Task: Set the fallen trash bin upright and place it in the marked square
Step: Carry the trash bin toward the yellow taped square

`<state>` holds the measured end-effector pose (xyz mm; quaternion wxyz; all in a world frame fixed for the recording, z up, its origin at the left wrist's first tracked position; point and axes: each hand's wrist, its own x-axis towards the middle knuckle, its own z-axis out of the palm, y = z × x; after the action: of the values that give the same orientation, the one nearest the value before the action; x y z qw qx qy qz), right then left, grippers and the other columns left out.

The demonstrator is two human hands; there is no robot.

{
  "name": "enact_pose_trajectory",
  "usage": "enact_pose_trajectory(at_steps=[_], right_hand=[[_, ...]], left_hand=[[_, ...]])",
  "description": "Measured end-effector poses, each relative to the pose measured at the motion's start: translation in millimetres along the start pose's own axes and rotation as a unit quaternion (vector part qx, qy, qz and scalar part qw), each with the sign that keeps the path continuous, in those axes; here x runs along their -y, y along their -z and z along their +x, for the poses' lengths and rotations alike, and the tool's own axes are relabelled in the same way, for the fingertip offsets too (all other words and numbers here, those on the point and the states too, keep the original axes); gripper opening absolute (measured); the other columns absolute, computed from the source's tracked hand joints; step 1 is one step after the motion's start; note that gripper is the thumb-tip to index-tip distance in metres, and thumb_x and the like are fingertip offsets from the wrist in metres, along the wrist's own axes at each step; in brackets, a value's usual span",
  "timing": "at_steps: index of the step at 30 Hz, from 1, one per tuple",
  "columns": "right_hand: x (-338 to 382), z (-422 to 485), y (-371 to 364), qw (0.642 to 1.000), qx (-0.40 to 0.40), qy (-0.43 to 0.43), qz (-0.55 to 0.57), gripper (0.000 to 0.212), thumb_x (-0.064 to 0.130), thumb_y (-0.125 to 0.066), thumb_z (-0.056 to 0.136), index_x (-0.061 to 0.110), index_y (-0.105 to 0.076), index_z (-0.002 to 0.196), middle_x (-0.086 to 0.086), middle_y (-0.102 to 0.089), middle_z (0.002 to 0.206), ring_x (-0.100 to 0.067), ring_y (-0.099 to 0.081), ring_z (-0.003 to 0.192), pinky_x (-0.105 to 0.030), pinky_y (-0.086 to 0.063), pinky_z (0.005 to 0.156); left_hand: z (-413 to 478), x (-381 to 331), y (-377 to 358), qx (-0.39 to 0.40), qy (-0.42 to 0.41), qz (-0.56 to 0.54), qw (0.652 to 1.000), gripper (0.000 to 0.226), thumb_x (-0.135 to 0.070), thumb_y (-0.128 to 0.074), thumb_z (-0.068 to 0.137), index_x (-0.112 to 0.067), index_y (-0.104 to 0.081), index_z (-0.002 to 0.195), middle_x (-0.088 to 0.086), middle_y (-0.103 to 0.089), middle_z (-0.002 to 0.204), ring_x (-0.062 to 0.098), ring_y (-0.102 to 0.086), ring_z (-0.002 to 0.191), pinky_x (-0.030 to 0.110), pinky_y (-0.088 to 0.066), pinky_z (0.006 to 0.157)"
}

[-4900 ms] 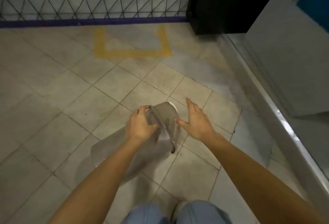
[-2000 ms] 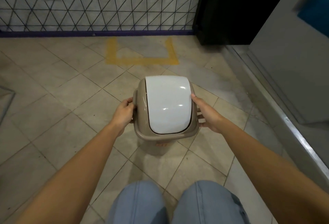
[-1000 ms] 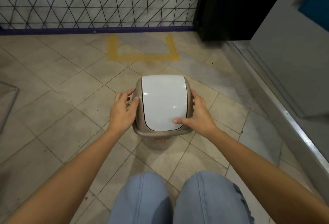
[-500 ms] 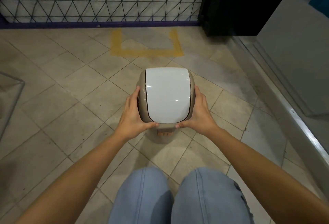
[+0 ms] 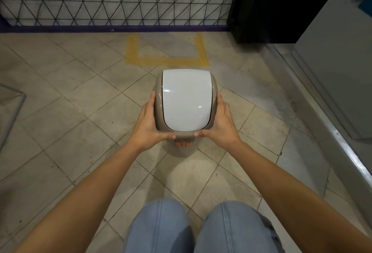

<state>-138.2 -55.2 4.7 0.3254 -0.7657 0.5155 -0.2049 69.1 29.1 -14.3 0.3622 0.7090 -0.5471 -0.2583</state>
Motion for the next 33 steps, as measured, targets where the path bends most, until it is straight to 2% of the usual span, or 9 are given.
enact_pose_trajectory(at_steps=[3, 5, 7, 11, 14, 16, 22, 29, 33], right_hand=[[-1, 8, -4, 1.000, -0.019, -0.018, 0.013, 0.132, 0.031, -0.091, 0.045, 0.017, -0.008, 0.147, -0.007, -0.032, 0.146, -0.022, -0.024, 0.136, -0.045, -0.030, 0.111], [-2, 15, -5, 0.999, -0.028, -0.025, 0.026, 0.126, 0.031, -0.091, 0.046, 0.017, -0.016, 0.145, -0.006, -0.038, 0.142, -0.022, -0.029, 0.134, -0.046, -0.033, 0.108], [-3, 21, -6, 0.998, -0.028, -0.029, 0.037, 0.120, 0.031, -0.091, 0.046, 0.017, -0.022, 0.143, -0.005, -0.042, 0.138, -0.023, -0.033, 0.131, -0.047, -0.036, 0.106], [-7, 34, -4, 0.998, -0.032, -0.040, 0.044, 0.112, 0.032, -0.090, 0.048, 0.020, -0.028, 0.141, -0.004, -0.045, 0.135, -0.021, -0.036, 0.129, -0.042, -0.038, 0.105], [-11, 45, -3, 0.997, -0.039, -0.053, 0.044, 0.106, 0.033, -0.090, 0.050, 0.014, -0.034, 0.138, -0.006, -0.044, 0.132, -0.020, -0.038, 0.126, -0.026, -0.034, 0.096], [-13, 53, -1, 0.995, -0.042, -0.069, 0.051, 0.100, 0.032, -0.089, 0.053, 0.011, -0.037, 0.136, -0.007, -0.043, 0.131, -0.020, -0.040, 0.124, -0.021, -0.031, 0.091], [-19, 79, 0, 0.993, -0.042, -0.083, 0.075, 0.097, 0.030, -0.088, 0.054, 0.012, -0.040, 0.136, -0.008, -0.045, 0.129, -0.022, -0.044, 0.121, -0.020, -0.031, 0.089], [-23, 116, 9, 0.993, -0.010, -0.086, 0.086, 0.093, 0.025, -0.085, 0.062, 0.014, -0.036, 0.140, -0.008, -0.045, 0.127, -0.023, -0.047, 0.119, -0.018, -0.030, 0.091], [-20, 123, 9, 0.994, -0.008, -0.083, 0.073, 0.090, 0.026, -0.084, 0.062, 0.015, -0.039, 0.139, -0.008, -0.046, 0.125, -0.024, -0.048, 0.118, -0.026, -0.037, 0.097]], left_hand=[[6, 3, -3, -0.017, 0.010, -0.017, 1.000, 0.126, -0.030, -0.089, 0.054, -0.024, -0.007, 0.150, -0.005, -0.029, 0.151, 0.016, -0.028, 0.138, 0.036, -0.031, 0.111], [9, 4, -6, -0.040, 0.027, -0.049, 0.998, 0.112, -0.031, -0.087, 0.057, -0.027, -0.020, 0.147, -0.006, -0.039, 0.142, 0.011, -0.038, 0.129, 0.030, -0.037, 0.103], [15, 3, -7, -0.057, 0.039, -0.041, 0.997, 0.106, -0.034, -0.086, 0.058, -0.025, -0.026, 0.145, -0.002, -0.042, 0.139, 0.007, -0.039, 0.123, 0.025, -0.035, 0.099], [27, 4, -13, -0.082, 0.064, -0.037, 0.994, 0.100, -0.034, -0.086, 0.058, -0.019, -0.035, 0.142, 0.004, -0.045, 0.134, 0.016, -0.044, 0.123, 0.024, -0.035, 0.098], [36, 1, -20, -0.099, 0.099, -0.060, 0.988, 0.098, -0.032, -0.087, 0.058, -0.019, -0.036, 0.141, 0.005, -0.046, 0.134, 0.018, -0.046, 0.122, 0.027, -0.039, 0.098], [43, -2, -22, -0.100, 0.112, -0.083, 0.985, 0.099, -0.029, -0.087, 0.057, -0.018, -0.036, 0.142, 0.004, -0.047, 0.137, 0.020, -0.046, 0.125, 0.035, -0.042, 0.103], [63, -9, -26, -0.115, 0.123, -0.135, 0.977, 0.089, -0.023, -0.087, 0.057, -0.017, -0.042, 0.134, -0.011, -0.052, 0.121, 0.015, -0.053, 0.116, 0.031, -0.047, 0.094], [97, -9, -28, -0.121, 0.186, -0.169, 0.960, 0.105, -0.017, -0.087, 0.058, -0.015, -0.028, 0.144, 0.002, -0.048, 0.140, 0.020, -0.048, 0.126, 0.040, -0.043, 0.103], [106, -4, -26, -0.114, 0.204, -0.185, 0.955, 0.111, -0.014, -0.087, 0.058, -0.015, -0.022, 0.147, 0.004, -0.042, 0.145, 0.021, -0.043, 0.130, 0.043, -0.041, 0.106]])
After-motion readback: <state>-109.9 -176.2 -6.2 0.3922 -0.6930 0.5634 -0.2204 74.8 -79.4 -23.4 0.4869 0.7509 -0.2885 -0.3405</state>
